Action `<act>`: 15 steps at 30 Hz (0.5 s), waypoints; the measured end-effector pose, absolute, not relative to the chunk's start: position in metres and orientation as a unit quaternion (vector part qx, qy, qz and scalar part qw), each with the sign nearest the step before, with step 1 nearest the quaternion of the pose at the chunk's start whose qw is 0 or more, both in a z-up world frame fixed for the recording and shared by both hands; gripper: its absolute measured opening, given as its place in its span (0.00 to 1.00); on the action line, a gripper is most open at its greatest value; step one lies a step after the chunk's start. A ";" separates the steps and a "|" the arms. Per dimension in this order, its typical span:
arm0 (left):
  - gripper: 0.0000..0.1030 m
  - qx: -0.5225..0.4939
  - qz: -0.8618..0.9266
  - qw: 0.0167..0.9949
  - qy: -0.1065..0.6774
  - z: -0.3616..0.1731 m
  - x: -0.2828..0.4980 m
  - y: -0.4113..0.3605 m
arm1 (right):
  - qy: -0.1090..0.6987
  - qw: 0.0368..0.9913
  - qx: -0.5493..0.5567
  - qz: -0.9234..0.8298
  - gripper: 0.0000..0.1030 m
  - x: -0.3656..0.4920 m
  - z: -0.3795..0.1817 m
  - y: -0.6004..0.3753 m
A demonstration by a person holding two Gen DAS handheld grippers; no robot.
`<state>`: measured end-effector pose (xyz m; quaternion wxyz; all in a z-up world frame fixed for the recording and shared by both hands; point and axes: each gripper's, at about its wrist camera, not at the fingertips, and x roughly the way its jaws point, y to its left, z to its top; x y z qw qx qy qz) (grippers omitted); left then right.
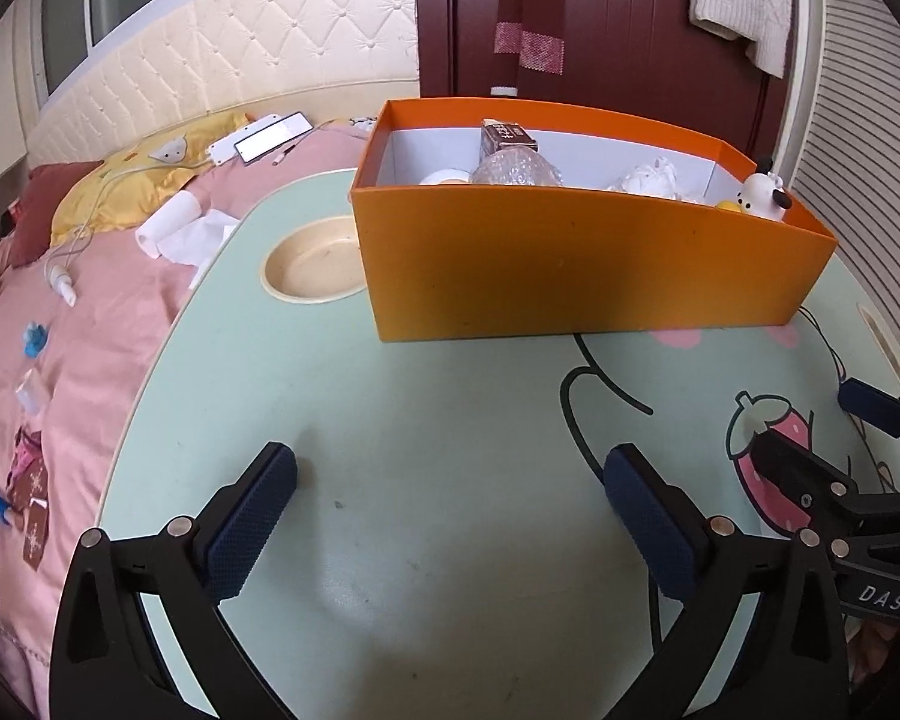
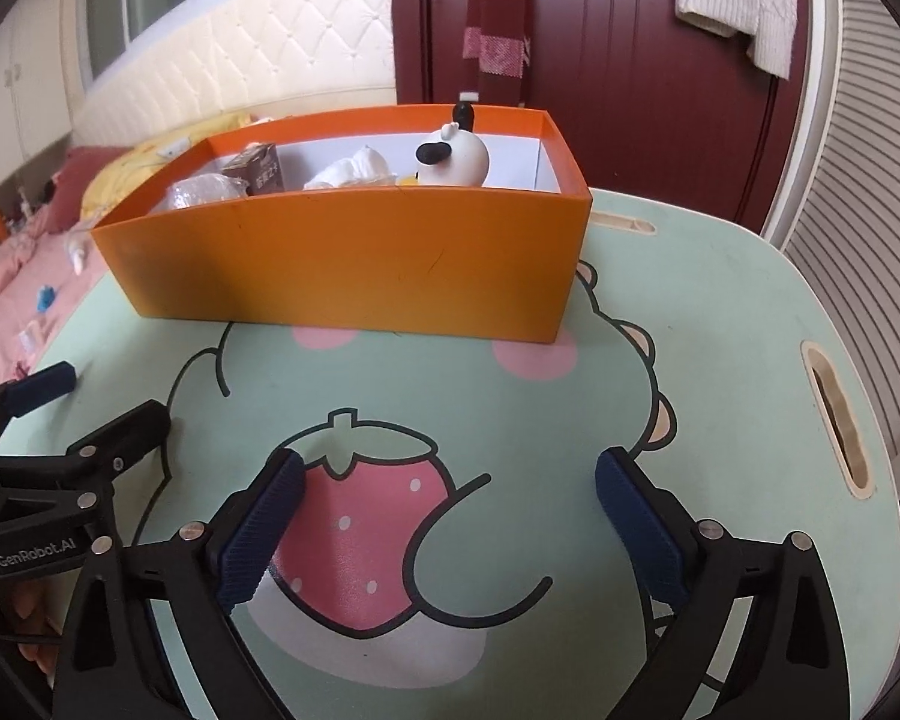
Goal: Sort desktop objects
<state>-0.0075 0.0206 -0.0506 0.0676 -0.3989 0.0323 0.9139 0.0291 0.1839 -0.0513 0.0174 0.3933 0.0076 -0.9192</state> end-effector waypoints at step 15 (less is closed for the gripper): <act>1.00 -0.397 0.915 0.067 0.032 -0.048 -0.008 0.020 | 0.009 0.020 0.395 -0.918 0.99 0.026 -0.053 0.182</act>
